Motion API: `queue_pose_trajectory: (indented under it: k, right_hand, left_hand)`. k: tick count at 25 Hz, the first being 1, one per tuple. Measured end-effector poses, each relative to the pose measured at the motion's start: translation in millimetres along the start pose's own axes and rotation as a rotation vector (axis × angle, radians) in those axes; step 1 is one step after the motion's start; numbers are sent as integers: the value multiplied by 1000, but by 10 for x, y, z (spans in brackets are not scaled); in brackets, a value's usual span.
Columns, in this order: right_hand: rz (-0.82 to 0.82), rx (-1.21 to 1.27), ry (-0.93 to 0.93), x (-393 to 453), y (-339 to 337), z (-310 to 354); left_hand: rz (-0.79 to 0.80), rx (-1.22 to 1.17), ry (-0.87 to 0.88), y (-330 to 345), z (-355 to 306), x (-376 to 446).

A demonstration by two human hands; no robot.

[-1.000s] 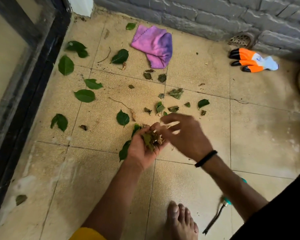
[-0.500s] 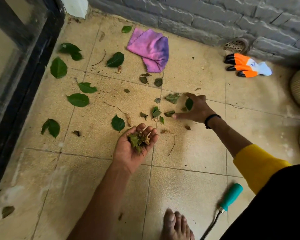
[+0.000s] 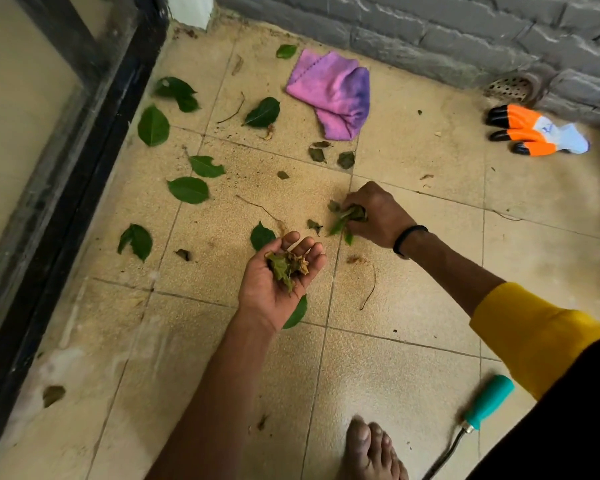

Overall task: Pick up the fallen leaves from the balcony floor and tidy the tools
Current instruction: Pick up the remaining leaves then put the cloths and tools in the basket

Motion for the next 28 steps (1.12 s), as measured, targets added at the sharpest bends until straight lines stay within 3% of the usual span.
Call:
queue_pose_trajectory:
  k: [6,10,15,19,23,25,28]
  right_hand:
    - [-78,249,129,-344,-234,177]
    - [-25,441,39,-657,-530,801]
    - [80,153,-61,-774,-331,1389]
    - [57,107,-50,-867,-433,1472]
    - [8,305,128,-952,-798,1004]
    - [-41,284,323,-972,-822,377]
    - [39,211,606,-1147,-509,-514]
  left_hand:
    - [-53,-13,31,3,5,14]
    - [-62,-14,34,35,13,44]
    - [-17,-38,-5,116,71,8]
    - [61,-144,-27,122,82,-11]
    - [163,-179,-52,100,53,-6]
    - [180,-181,-44,93,-10,-10]
    - [190,-185,-11,84,-136,-39]
Point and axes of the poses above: each hand's wrist, its own x-axis towards the middle knuckle, its own y-axis out of the palm, z = x × y, the point moved 5 cm from there along x, towards the middle knuckle
